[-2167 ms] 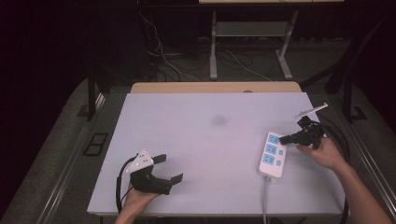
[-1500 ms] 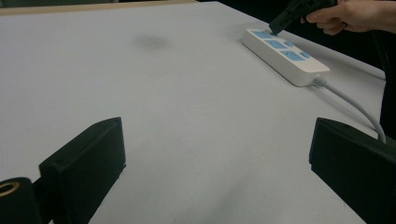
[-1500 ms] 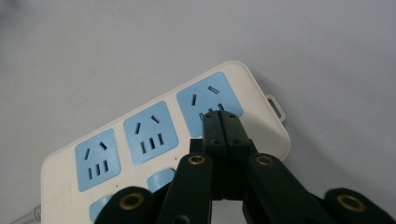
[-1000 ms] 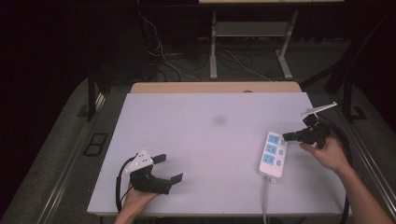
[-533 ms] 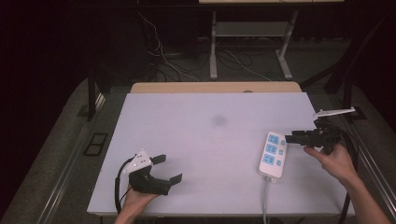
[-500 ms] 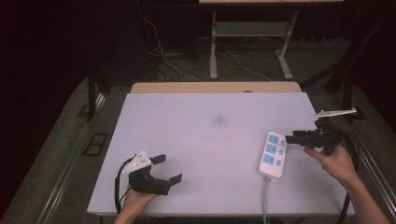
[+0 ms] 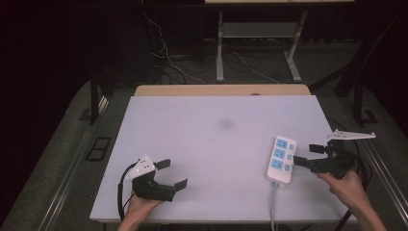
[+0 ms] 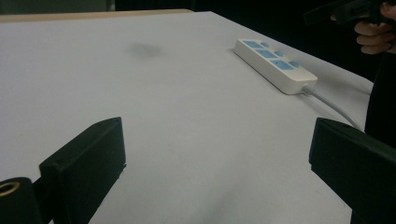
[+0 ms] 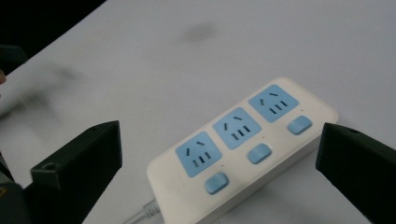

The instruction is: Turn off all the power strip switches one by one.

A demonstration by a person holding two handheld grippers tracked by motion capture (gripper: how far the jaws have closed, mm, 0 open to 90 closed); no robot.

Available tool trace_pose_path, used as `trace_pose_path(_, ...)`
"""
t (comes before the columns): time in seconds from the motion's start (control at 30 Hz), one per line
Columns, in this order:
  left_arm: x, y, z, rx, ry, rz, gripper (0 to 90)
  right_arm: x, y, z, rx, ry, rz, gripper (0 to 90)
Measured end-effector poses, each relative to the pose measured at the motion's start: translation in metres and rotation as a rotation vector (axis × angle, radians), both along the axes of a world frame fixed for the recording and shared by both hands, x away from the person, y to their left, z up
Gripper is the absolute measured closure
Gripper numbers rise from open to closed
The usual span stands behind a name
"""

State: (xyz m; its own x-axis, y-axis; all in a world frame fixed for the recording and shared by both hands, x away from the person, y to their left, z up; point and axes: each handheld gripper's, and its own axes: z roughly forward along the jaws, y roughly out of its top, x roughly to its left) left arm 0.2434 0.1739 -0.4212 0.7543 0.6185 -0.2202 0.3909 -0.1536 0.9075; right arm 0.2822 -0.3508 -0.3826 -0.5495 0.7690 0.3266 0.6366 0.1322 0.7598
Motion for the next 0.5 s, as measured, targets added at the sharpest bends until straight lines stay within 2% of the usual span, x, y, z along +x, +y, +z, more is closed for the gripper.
trace_pose_path(0.3,0.0,0.001,0.0,0.004,-0.004,-0.001,2.3,-0.026,0.02,-0.016,0.027,-0.044,0.052,0.3)
trace_pose_path(0.5,0.0,0.002,0.0,0.004,-0.004,-0.001,2.3,-0.037,0.028,-0.031,0.03,-0.057,0.058,0.3)
